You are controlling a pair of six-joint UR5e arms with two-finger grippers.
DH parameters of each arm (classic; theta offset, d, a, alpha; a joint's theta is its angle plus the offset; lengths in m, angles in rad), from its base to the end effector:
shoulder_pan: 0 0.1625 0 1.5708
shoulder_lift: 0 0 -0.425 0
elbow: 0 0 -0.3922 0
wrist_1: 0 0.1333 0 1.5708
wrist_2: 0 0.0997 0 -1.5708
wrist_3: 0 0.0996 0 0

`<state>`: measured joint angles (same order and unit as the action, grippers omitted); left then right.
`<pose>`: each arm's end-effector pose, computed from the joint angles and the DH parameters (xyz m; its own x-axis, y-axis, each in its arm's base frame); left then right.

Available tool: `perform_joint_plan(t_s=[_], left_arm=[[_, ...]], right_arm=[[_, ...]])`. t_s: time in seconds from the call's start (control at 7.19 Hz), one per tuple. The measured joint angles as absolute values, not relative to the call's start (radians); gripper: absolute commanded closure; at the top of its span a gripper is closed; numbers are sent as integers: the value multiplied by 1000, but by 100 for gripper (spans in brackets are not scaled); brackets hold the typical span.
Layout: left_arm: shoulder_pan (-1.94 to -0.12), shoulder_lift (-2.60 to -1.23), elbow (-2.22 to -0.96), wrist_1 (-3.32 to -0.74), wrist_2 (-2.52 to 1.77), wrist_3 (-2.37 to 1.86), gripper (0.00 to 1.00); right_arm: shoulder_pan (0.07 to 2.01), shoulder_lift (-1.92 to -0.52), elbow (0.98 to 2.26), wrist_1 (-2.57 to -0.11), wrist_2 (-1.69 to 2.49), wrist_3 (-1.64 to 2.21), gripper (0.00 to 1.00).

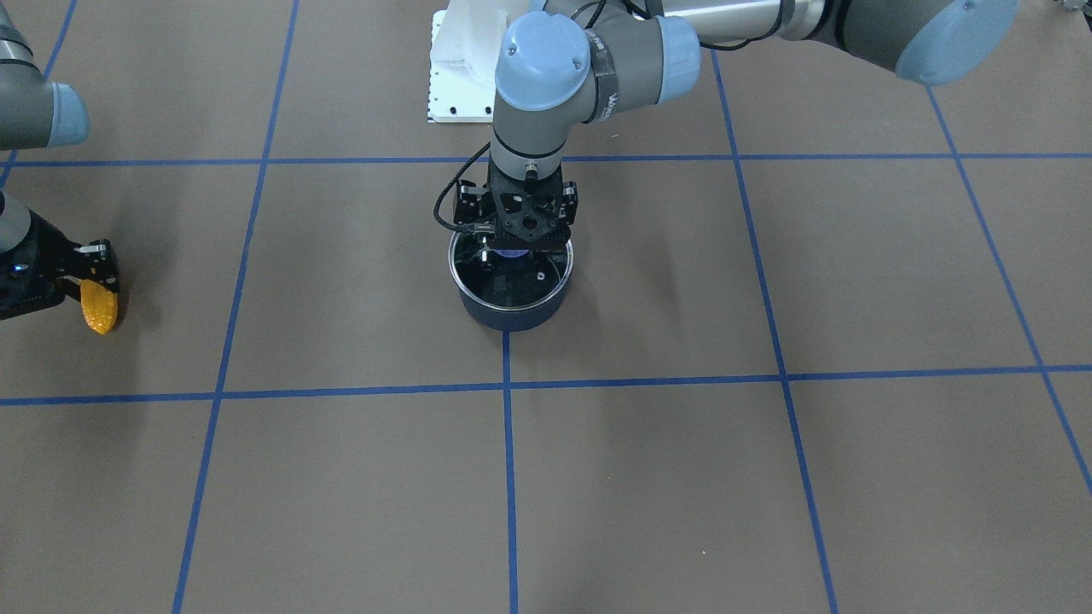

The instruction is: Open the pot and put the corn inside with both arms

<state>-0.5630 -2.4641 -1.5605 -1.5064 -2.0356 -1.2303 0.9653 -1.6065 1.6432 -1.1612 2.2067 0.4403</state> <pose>0.5558 -0.4556 0.1139 0.6115 -0.0329 -0.7905 -0.0041 0.9990 -0.0448 -0.2244 -0.4544 0.6021 0.6853 -0.2888 0.6686 0.2447 0.9559 0.1621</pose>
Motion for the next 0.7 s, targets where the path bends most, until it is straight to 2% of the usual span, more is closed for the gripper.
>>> perform_joint_plan(t_s=[0.42, 0.7], left_arm=[[-563, -2465, -1563, -1505, -2037, -1230, 5], [-563, -2465, -1564, -1505, -2037, -1230, 5]], right_arm=[[963, -1607, 1639, -1162, 2201, 426, 74], [962, -1604, 1638, -1163, 2200, 425, 79]])
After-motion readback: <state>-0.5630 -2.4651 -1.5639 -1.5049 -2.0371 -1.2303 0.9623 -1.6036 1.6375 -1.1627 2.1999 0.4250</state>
